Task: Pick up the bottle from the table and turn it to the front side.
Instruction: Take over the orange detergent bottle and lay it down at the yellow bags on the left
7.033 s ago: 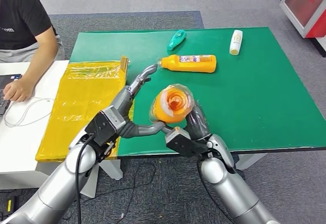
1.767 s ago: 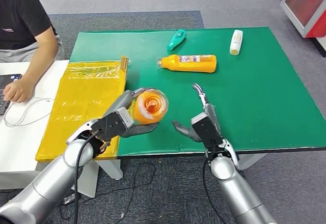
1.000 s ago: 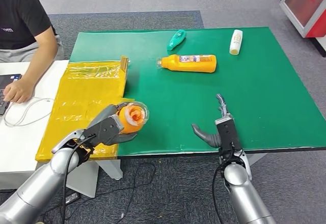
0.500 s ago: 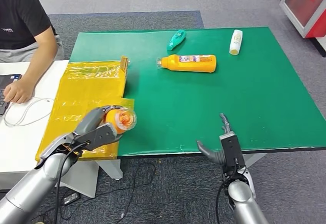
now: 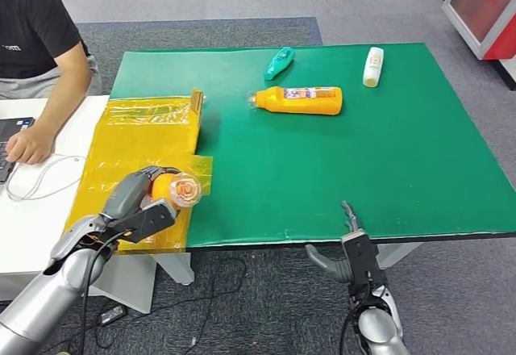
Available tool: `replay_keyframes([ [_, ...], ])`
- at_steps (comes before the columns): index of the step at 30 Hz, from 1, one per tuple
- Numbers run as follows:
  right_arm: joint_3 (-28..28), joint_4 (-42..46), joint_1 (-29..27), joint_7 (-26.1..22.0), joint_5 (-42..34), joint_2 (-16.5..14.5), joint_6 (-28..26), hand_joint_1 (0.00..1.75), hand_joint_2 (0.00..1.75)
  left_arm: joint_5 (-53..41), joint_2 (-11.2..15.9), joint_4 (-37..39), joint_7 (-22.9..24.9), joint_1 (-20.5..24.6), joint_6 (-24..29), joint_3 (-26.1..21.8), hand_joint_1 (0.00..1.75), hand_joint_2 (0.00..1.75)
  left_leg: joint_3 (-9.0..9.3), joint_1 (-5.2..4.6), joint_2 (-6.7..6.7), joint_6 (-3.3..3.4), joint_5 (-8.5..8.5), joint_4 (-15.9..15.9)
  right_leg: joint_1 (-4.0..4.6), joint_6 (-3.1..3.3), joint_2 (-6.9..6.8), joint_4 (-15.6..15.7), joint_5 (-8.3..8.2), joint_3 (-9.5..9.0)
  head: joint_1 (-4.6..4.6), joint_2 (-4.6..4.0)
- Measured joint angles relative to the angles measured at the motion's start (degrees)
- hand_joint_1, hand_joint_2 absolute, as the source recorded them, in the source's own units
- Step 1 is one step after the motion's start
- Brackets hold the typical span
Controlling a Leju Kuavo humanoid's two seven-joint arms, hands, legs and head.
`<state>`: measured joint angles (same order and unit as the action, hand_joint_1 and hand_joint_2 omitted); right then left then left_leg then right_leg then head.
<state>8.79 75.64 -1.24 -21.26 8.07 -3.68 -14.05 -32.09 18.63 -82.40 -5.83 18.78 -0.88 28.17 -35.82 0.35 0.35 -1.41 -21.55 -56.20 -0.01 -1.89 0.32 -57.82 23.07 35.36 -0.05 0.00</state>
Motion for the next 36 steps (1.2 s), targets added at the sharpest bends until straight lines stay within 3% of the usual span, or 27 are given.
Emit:
replay_keyframes([
  [6,1.75,0.93,-0.90,0.76,1.45,-0.16,0.71,0.00,1.75,-4.36,-1.50,1.68,-0.51,-0.41,6.43,-2.24,1.75,1.75,0.00,0.00,0.00,-0.01,0.01,0.00,0.01,0.00,0.00,0.00,0.00,0.02,0.00,0.00],
  [22,5.72,2.07,-2.03,2.28,1.69,-0.23,0.70,0.00,1.75,-5.04,-6.50,5.86,-0.57,-1.53,14.32,-8.08,1.75,1.75,-0.09,0.00,0.00,0.00,0.00,0.00,0.01,0.00,0.00,0.00,0.00,0.10,-0.01,0.00],
  [36,9.93,2.07,-1.81,2.75,0.34,-0.21,0.75,0.00,1.75,-7.73,-9.55,9.85,-3.70,0.24,21.43,-8.72,1.75,1.75,-0.13,0.00,0.00,0.00,0.01,0.00,0.01,0.00,0.00,0.00,0.00,0.15,0.00,0.00],
])
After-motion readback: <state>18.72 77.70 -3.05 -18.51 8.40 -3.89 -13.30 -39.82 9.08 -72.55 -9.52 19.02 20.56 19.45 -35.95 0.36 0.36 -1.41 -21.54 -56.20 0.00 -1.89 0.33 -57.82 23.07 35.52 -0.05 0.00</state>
